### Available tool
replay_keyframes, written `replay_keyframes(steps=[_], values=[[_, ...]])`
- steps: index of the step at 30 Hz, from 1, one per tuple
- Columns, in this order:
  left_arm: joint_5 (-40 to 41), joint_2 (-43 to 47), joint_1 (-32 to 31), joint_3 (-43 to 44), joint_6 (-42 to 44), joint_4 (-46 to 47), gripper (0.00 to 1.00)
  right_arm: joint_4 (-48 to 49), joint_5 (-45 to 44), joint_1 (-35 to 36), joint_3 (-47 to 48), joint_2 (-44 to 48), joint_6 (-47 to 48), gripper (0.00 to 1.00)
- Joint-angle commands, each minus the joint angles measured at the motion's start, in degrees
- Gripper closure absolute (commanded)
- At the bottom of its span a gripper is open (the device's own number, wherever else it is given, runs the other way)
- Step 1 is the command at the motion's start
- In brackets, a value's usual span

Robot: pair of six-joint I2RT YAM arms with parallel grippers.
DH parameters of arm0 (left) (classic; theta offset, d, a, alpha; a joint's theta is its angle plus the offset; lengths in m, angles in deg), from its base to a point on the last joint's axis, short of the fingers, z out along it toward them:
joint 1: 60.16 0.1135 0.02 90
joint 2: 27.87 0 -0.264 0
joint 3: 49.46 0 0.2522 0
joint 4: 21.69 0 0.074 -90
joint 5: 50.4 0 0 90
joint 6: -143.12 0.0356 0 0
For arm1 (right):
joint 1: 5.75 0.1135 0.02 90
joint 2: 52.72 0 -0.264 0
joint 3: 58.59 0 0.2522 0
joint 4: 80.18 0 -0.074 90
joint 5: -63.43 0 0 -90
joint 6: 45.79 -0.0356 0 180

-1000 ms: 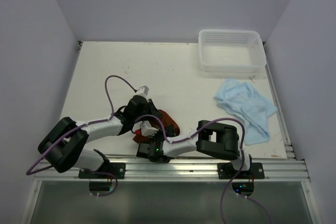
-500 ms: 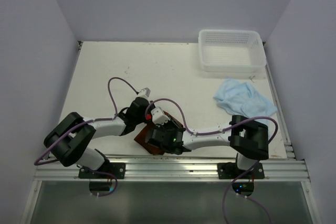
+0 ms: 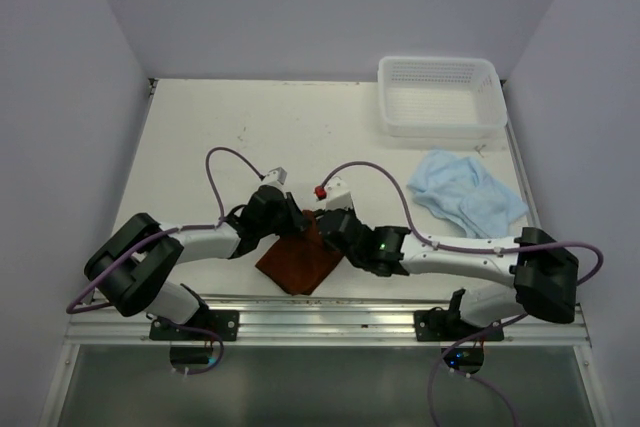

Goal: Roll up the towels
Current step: Roll the towel

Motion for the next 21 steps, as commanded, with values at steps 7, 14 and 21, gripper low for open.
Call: replay_keyframes(steps=[7, 14, 21], values=[[3.2, -0.4, -0.3, -2.0, 0.0, -2.7, 0.83, 5.2, 31.0, -17.2, -2.5, 2.0, -7.9, 0.48], [3.1, -0.1, -0.3, -2.5, 0.3, -2.8, 0.83, 11.9, 44.5, -24.9, -5.8, -4.2, -10.4, 0.46], [3.1, 0.0, -0.3, -2.5, 0.4, -2.8, 0.84, 13.1, 47.2, -25.3, -6.6, -9.4, -9.5, 0.46]])
